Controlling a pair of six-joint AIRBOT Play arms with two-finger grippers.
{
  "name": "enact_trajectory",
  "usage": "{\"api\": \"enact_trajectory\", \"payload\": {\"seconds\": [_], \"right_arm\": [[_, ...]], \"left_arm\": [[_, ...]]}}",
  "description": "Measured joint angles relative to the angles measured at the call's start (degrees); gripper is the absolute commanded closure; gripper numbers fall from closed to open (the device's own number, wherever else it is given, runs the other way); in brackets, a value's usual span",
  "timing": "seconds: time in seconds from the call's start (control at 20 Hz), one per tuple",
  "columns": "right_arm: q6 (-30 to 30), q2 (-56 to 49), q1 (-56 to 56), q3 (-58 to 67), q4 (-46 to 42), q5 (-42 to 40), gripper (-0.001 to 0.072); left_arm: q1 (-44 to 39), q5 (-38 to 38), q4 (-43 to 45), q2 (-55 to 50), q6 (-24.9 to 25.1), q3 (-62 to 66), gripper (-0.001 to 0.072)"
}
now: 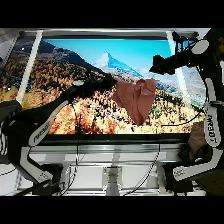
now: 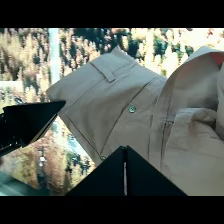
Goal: Fold the clothes and pants, and hang the long-sleeved shirts on hangers.
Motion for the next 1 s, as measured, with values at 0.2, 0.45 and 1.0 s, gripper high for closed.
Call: {"api": "enact_trajectory", "payload": {"seconds": [0.2,0.45,1.0], "right_arm": [[-1.2,4.4,0.2,-9.2,3.9,-3.7,0.0702],[-1.7,19.6,0.4,-35.3,6.2,-10.9,0.07],[4.4,44.4,18.6,-71.7,4.3,-24.2,0.0132]], "left_arm": [[-0.3,2.3,12.2,4.1,-6.2,0.2,0.0696],[-0.4,7.1,30.9,7.4,-18.4,0.2,0.0696],[-2.3,9.4,48.3,9.7,-32.3,0.2,0.0695]]}}
